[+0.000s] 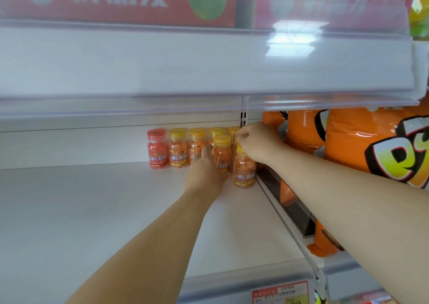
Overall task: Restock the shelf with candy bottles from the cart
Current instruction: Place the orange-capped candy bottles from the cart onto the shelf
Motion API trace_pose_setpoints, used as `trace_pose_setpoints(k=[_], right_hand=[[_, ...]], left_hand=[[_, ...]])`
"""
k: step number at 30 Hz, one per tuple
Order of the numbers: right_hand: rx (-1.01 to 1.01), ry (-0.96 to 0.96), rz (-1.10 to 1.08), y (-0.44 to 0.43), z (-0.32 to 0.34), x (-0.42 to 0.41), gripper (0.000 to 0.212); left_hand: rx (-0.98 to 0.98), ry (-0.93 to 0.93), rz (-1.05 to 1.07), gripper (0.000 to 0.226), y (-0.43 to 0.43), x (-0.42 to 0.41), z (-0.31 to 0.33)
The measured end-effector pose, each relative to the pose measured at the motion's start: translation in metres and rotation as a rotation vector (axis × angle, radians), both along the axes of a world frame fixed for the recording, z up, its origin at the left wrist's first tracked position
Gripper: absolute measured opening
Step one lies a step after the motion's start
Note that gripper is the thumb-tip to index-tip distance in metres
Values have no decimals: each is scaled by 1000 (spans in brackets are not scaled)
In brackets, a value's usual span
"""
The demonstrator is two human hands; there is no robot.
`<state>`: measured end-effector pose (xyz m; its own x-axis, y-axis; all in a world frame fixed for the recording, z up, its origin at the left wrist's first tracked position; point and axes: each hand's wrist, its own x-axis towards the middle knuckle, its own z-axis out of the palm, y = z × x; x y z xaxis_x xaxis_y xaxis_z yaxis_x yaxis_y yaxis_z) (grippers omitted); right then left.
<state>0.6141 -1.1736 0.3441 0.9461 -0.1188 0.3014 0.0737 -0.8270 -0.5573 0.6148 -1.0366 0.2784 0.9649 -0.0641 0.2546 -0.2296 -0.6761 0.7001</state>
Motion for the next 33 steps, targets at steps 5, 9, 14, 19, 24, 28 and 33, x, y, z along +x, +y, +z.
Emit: trace_pose_setpoints(k=[5, 9, 14, 19, 24, 28, 33], right_hand=[[19, -18, 7, 3, -3, -5, 28], [121, -21, 40, 4, -5, -8, 37], [135, 79, 24, 1, -7, -22, 54], [-114, 101, -15, 2, -15, -25, 76], [-140, 55, -14, 1, -20, -26, 87], [-139, 41, -1, 0, -28, -30, 94], [-93, -110, 130, 9, -27, -81, 78]], left_hand=[[-5, 5, 4, 75, -1, -1, -1], [-22, 13, 11, 77, -1, -2, -2], [-13, 17, 13, 78, 0, -4, -1], [-15, 22, 12, 77, 0, -5, 0], [2, 37, 7, 78, 0, -7, 1], [-33, 42, 15, 74, 2, -15, 5], [-22, 21, -18, 64, 8, -58, 15]])
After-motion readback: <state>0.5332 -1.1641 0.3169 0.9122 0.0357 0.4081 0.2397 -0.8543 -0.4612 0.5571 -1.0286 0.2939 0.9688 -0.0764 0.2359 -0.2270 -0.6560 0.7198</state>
